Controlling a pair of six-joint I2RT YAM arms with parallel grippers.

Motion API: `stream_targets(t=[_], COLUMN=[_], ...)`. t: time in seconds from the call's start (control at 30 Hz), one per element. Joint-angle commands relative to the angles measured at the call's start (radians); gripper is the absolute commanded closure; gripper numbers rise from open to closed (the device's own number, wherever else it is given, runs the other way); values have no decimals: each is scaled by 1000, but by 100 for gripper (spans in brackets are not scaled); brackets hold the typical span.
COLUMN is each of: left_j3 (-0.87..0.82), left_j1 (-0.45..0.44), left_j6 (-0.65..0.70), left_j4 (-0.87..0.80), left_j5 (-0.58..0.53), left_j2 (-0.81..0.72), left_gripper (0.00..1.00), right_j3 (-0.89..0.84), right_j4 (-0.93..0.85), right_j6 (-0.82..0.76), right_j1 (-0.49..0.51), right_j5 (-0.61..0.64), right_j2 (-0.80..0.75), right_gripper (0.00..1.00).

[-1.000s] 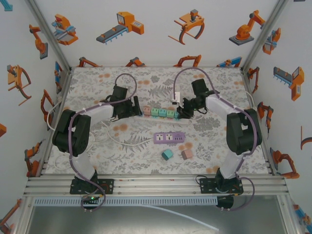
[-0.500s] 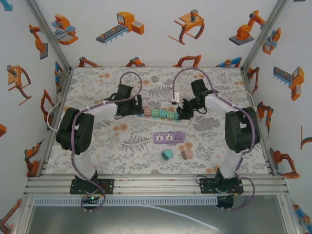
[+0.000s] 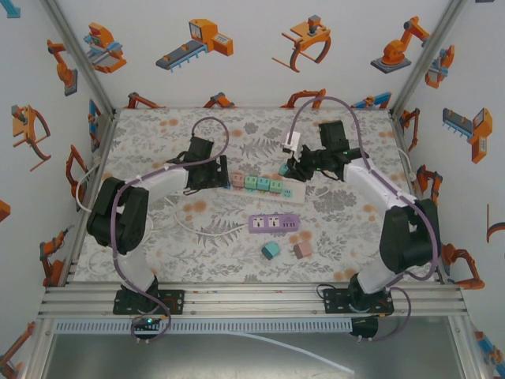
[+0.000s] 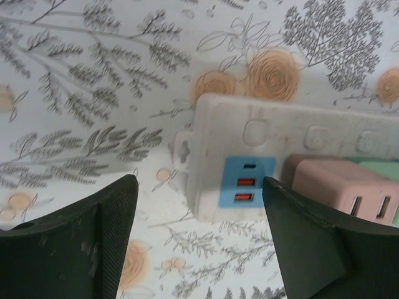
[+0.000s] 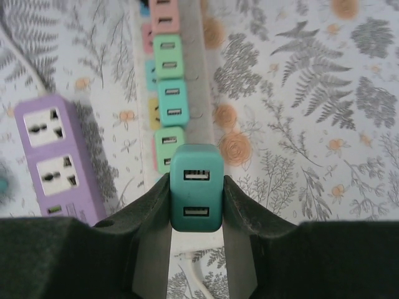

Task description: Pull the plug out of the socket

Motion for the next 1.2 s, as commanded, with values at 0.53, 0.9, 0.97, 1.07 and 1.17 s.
stream_targets(t=[0.53, 0.9, 0.97, 1.07, 1.17], left_j3=[5, -78, -116, -160, -181], left_j1=[-59, -286, -319, -358, -394], left_j6=[90, 579, 656, 748, 799], left_j4=[-83, -277, -287, -291, -291], left_j5=[335, 604, 633, 668, 645], left_j2=[-545, -782, -814, -840, -838], left_gripper=[21, 2, 3, 3, 3], right_j3=[-380, -760, -827, -875, -893], right_j4=[119, 181, 244, 305, 326], right_j6=[1287, 1549, 1567, 1551, 1535], right_j1=[-84, -127, -126, -125, -123], right_j5=[406, 389, 359, 311, 298], right_j2=[-586, -712, -697, -650, -587], right_gripper=[81, 84, 84, 83, 83])
